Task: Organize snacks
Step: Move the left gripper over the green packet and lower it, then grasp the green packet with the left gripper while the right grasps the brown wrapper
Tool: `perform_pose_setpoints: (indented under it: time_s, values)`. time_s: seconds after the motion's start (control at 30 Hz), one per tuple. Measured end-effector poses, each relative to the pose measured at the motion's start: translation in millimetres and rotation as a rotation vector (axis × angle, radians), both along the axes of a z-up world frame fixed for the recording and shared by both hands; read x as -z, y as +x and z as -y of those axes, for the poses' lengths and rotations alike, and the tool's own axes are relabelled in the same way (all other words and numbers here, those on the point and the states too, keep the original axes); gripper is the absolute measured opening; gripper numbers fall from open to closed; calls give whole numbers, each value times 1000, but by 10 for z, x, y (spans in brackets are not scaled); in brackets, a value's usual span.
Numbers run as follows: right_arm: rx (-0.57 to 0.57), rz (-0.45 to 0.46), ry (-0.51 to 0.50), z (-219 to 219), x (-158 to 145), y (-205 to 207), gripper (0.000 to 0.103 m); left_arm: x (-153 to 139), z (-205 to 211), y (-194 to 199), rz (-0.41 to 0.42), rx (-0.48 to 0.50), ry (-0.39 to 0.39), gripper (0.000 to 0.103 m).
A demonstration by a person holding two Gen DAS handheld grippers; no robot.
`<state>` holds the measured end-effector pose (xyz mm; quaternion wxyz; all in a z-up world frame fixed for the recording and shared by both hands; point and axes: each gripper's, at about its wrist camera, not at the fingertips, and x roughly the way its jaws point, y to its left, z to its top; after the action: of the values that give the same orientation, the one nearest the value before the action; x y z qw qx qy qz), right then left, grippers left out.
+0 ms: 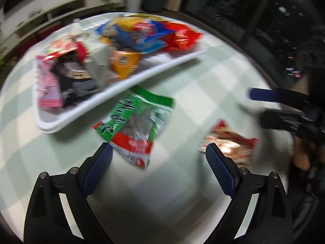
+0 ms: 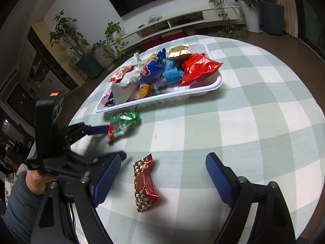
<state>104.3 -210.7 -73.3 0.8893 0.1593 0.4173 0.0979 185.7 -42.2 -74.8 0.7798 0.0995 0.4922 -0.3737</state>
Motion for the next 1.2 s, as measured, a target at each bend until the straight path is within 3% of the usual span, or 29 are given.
perform_pose_setpoints:
  time_s: [0.07, 0.17, 0.3, 0.5, 0.57, 0.6, 0.67, 0.83, 1.03, 1.2]
  values:
    - [9, 1, 1, 29, -2, -5, 88, -73, 33, -82, 12, 48, -28, 93]
    - [17, -2, 3, 46, 5, -7, 88, -198, 53, -91, 76, 13, -11, 93]
    - [6, -5, -13, 13, 20, -20, 88, -236, 111, 55, 105, -26, 60, 93]
    - [-10, -7, -41, -44, 55, -40, 88, -41, 340, 187, 91, -37, 187, 92]
    - [-11, -10, -50, -56, 73, -50, 88, 9, 374, 211, 82, -44, 199, 85]
    - [-12, -13, -51, -59, 82, -51, 88, 42, 406, 235, 70, -47, 202, 77]
    - [-13, -18, -51, -58, 99, -55, 88, 89, 439, 276, 64, -59, 219, 73]
    - [-17, -19, -68, -89, 104, -68, 88, 92, 451, 360, 63, -119, 203, 52]
    - [-39, -23, -99, -190, 147, -108, 87, 62, 401, 289, 81, -137, 211, 41]
    - [-61, -35, -124, -278, 197, -136, 85, 51, 312, 251, 69, -183, 170, 36]
